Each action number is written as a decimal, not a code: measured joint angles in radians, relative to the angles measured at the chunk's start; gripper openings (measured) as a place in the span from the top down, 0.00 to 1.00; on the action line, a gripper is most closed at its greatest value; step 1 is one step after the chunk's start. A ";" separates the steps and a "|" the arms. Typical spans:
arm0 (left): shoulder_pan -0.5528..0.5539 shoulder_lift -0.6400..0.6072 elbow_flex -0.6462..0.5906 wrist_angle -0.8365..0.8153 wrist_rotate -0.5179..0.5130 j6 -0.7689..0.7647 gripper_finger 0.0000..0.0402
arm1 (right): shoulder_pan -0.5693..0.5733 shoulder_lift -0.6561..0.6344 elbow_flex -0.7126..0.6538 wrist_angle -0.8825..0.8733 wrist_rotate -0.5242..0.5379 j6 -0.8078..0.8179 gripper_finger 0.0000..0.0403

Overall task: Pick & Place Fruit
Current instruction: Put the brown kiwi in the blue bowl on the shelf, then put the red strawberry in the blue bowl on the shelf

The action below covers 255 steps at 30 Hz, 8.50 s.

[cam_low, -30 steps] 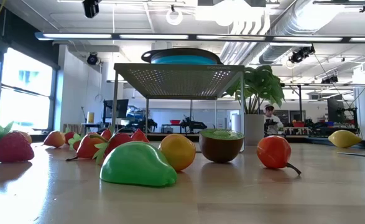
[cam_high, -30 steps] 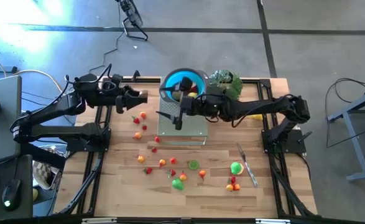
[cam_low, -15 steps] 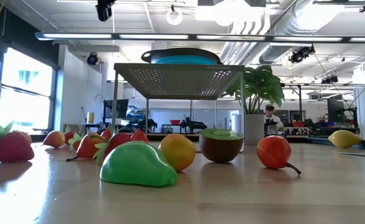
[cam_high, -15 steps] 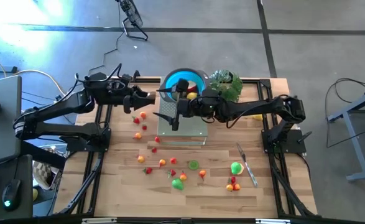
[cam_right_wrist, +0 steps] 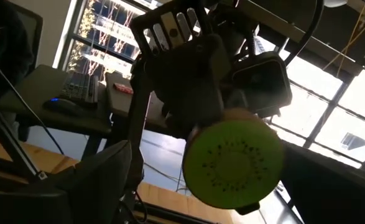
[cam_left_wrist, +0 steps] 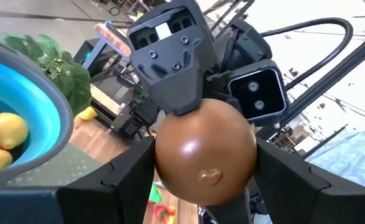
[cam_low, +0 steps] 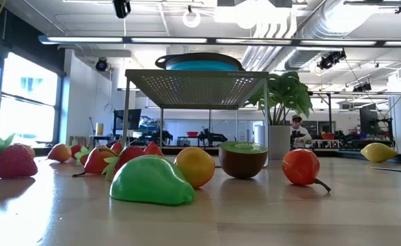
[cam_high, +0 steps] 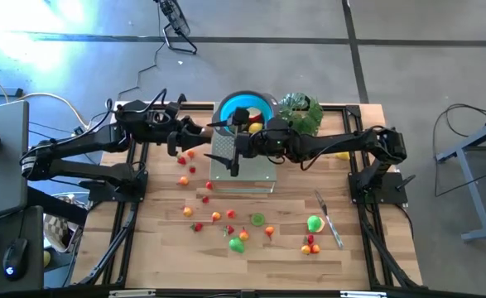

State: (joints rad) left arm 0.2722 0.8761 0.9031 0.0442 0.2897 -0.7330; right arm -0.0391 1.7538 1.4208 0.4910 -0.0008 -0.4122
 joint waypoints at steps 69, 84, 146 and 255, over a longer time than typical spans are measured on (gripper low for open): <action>0.003 -0.141 0.001 -0.042 -0.259 0.312 0.16 | -0.014 -0.054 -0.001 -0.113 0.280 0.030 0.46; 0.003 -0.166 0.001 -0.201 -0.267 0.318 0.16 | -0.101 -0.142 0.000 -0.349 0.354 0.314 0.46; 0.003 -0.165 0.000 -0.282 -0.284 0.332 0.16 | -0.277 -0.170 0.000 -0.989 0.152 0.746 0.40; 0.538 -0.138 -0.544 -0.624 -0.135 -0.068 0.16 | -0.059 -0.359 0.000 -0.748 0.053 0.541 0.41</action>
State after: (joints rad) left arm 0.8101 0.7380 0.3587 -0.5800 0.1551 -0.8006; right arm -0.0978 1.3949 1.4212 -0.2569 0.0527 0.1289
